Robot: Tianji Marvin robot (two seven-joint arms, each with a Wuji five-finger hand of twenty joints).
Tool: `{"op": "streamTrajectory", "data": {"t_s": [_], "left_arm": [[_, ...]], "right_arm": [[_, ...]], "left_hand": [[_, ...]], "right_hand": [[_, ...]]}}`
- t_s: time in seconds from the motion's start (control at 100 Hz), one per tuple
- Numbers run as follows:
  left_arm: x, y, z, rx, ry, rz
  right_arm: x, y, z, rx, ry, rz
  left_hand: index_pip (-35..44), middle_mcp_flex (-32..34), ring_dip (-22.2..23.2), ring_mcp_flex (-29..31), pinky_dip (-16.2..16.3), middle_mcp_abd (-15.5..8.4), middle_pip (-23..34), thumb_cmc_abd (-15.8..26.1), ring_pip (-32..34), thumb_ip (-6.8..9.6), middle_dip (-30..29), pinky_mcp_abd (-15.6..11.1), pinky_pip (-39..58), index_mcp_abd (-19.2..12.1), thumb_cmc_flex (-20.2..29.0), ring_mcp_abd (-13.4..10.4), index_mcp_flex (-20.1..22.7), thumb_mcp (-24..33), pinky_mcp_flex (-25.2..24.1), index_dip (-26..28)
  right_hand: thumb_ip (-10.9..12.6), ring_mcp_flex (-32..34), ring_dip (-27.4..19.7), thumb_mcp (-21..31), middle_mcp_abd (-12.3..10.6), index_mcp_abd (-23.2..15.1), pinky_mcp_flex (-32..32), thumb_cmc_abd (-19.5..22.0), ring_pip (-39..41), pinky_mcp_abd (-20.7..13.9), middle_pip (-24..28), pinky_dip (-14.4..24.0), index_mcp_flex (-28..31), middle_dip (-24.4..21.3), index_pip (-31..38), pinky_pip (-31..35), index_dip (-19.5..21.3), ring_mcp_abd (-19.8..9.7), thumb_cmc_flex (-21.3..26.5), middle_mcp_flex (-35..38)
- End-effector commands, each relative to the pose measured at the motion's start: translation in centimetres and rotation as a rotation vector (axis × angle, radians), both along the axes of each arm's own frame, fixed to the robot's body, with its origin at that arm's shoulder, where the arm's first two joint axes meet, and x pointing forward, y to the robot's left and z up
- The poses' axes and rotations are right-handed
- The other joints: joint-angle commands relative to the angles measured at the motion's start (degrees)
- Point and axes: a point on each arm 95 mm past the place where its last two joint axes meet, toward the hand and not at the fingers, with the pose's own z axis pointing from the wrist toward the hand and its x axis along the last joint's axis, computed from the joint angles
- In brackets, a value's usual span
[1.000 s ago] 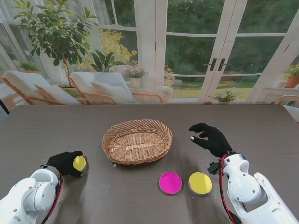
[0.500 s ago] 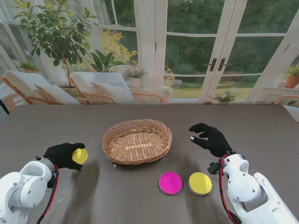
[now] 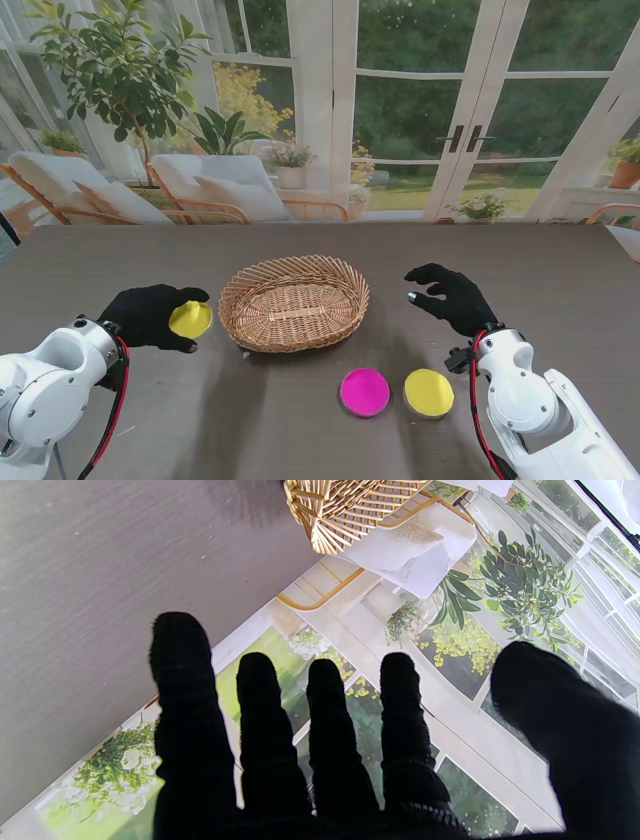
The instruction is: Stack culture dishes into a storage basket
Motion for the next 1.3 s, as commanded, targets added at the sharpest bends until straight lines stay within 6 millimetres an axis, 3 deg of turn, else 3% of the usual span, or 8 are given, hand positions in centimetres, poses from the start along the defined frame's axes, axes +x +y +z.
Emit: {"op": "streamTrajectory", "data": {"t_s": [0.0,0.38,0.73,1.0,1.29], "left_arm": [[-0.2,-1.2,0.5,-0.008,-0.009,-0.038],[-0.5,-5.9,0.6,-0.075,-0.055,-0.224],[-2.6,-10.1,-0.8,-0.093,-0.036,-0.383],[-4.7,-12.0,-3.7,-0.129,0.01,-0.413],[-6.5,-12.9,-7.6,-0.134,0.061,-0.374]], "right_arm": [[-0.1,0.2,-0.2,0.004,0.01,0.011],[-0.2,0.1,-0.1,0.009,0.005,0.007],[-0.2,0.1,0.0,0.009,0.0,0.007],[-0.2,0.1,0.1,0.011,-0.007,0.005],[-0.3,0.2,0.1,0.013,-0.008,0.009]], "left_hand": [[8.13,5.28,-0.21,1.64,-0.77,-5.67,6.64,6.32,0.71,3.61,3.34,-0.14,3.88,-2.24,7.42,-2.33,5.3,10.82,0.05,3.5],[7.96,5.52,-0.43,0.93,-1.23,-5.73,6.62,6.66,-0.42,3.64,3.3,0.11,2.89,-2.31,7.31,-1.77,6.03,10.51,-0.71,3.29],[7.8,5.31,-0.51,0.45,-1.42,-5.83,6.62,6.87,-1.36,3.61,3.27,0.07,2.24,-2.45,6.83,-1.79,6.2,10.12,-1.07,3.05],[7.67,5.34,-0.66,0.26,-1.44,-5.81,6.73,5.96,-2.26,3.56,3.31,0.06,2.1,-2.6,6.52,-1.63,6.56,10.56,-1.1,2.72],[7.63,5.26,-0.78,0.18,-1.61,-5.71,6.77,6.39,-3.04,3.41,3.32,0.32,1.5,-2.58,6.25,-1.02,6.7,10.76,-1.34,2.43]], "right_hand": [[1.0,-0.39,0.41,-1.52,1.07,-0.3,-25.58,-0.49,0.39,0.63,-0.99,1.15,0.52,-0.92,-0.54,-1.28,-0.13,0.24,0.57,-0.17],[1.01,-0.42,0.4,-1.52,1.1,-0.24,-25.6,-0.49,0.37,0.61,-0.98,1.21,0.67,-0.93,-0.54,-1.35,-0.12,0.3,0.61,-0.11],[1.01,-0.32,0.42,-1.52,1.16,-0.19,-25.55,-0.46,0.4,0.64,-0.99,1.28,0.68,-0.93,-0.58,-1.36,-0.12,0.2,0.57,-0.13],[0.99,-0.33,0.42,-1.53,1.1,0.02,-25.52,-0.47,0.4,0.61,-0.98,1.31,0.61,-0.93,-0.58,-1.37,-0.12,0.18,0.52,-0.19],[1.01,-0.29,0.42,-1.52,1.16,0.12,-25.54,-0.48,0.41,0.67,-0.94,1.32,0.7,-0.91,-0.48,-1.38,-0.11,0.22,0.56,-0.08]]}}
